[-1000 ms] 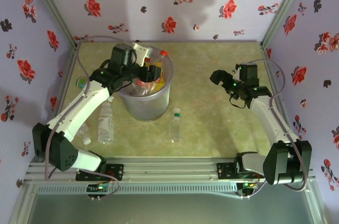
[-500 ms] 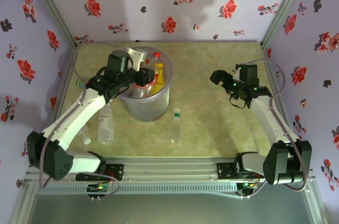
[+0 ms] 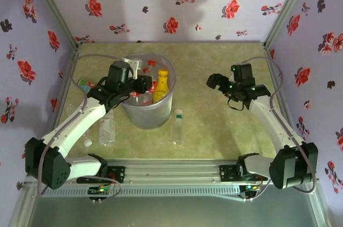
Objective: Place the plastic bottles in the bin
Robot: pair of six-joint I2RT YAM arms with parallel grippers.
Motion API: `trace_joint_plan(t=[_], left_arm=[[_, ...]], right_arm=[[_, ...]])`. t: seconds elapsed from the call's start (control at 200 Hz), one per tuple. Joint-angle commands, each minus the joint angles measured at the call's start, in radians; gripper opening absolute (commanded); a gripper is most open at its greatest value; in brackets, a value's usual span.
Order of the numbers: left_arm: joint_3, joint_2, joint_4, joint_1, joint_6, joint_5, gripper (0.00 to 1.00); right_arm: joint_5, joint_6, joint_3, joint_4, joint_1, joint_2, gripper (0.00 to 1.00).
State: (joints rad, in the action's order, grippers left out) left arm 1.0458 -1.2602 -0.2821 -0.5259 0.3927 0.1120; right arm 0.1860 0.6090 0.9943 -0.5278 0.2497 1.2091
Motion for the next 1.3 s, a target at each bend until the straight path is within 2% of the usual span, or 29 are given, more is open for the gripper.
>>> trace_joint_plan(t=[0.0, 0.25, 0.47, 0.665, 0.95, 1.295], left_arm=[[-0.025, -0.042, 0.041, 0.0, 0.047, -0.011, 0.41], [-0.024, -0.091, 0.088, 0.0, 0.057, -0.011, 0.45], [0.046, -0.071, 0.022, 0.0, -0.001, -0.009, 0.71], [0.098, -0.031, -0.015, 0.001, -0.028, -0.01, 0.85], [0.151, 0.037, -0.04, 0.001, -0.04, -0.032, 0.91], [0.154, 0.07, -0.048, 0.002, -0.046, -0.062, 0.91]], right_arm=[[-0.074, 0.018, 0.004, -0.087, 0.057, -0.037, 0.99], [-0.075, 0.166, -0.11, -0.002, 0.259, -0.036, 0.97], [-0.04, 0.281, -0.177, 0.156, 0.431, 0.064, 0.96], [-0.032, 0.356, -0.198, 0.264, 0.52, 0.126, 0.95], [-0.037, 0.402, -0.217, 0.327, 0.569, 0.214, 0.95], [-0.086, 0.376, -0.212, 0.231, 0.577, 0.305, 0.92]])
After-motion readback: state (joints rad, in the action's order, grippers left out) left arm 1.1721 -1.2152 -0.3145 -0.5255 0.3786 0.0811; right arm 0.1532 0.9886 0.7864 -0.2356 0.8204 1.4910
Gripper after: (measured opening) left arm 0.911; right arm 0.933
